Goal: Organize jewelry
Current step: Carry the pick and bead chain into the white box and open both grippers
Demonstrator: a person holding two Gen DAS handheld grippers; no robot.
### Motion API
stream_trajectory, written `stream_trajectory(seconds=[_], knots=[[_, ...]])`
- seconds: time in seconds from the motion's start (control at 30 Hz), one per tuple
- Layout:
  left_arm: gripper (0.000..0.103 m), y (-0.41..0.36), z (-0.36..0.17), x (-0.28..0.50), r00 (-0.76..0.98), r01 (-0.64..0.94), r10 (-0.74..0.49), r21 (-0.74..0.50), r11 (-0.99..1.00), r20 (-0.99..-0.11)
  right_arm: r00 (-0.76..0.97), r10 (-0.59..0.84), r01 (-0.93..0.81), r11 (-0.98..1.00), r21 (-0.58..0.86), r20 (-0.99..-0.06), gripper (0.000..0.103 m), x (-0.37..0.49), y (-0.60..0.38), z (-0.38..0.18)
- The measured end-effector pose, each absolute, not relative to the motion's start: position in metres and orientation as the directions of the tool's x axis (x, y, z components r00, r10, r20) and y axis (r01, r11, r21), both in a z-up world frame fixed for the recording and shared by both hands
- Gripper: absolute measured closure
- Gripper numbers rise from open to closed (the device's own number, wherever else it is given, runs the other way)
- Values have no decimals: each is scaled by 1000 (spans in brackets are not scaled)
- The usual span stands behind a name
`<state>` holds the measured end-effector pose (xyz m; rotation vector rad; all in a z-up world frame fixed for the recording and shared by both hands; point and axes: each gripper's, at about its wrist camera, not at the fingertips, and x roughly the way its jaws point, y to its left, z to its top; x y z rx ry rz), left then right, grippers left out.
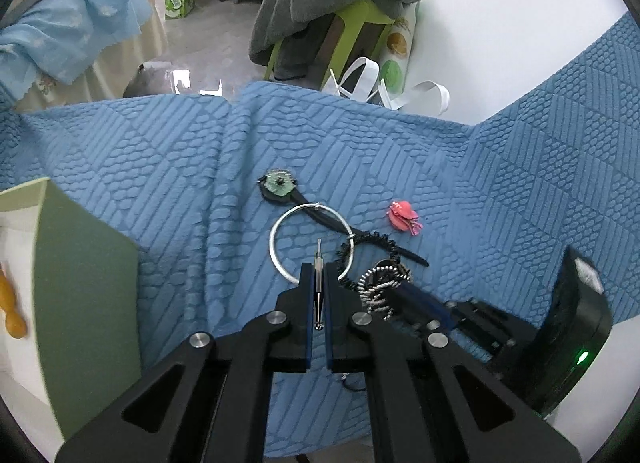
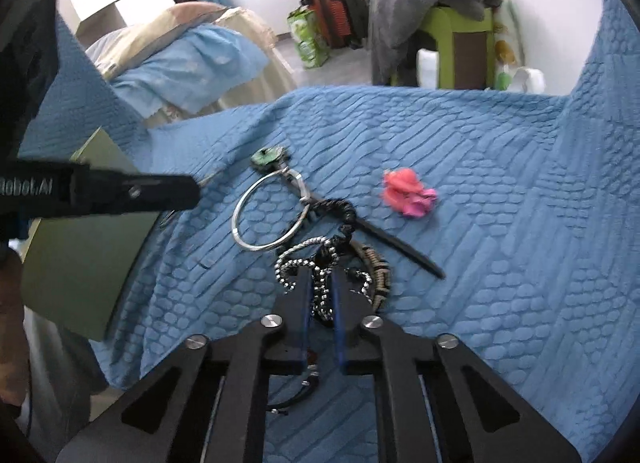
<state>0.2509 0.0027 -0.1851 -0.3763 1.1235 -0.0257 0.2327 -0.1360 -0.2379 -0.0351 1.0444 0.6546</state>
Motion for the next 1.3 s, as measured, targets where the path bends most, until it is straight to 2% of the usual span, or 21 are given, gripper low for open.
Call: stream_trajectory(seconds=[0.43,0.6,1.07,1.3], knots=[[100,13,-157,226,475,-134,-236,-335,932,-848,411,508,-457,833,311,-757,99,226,-154,-194],[100,16,-136,222,485,-111,-199,-285,952,-852,432,510,-447,837,315,-744,99,221,-153,-171],[100,56,-61,208,559,-85,-201,-296,951,-805,532,516,-518,825,224,-671,99,211,-112,-62],[100,89,-33,189,589,-97,-177,-287,953,-788,550,530,-547,812,201,-645,99,200,-83,-25]])
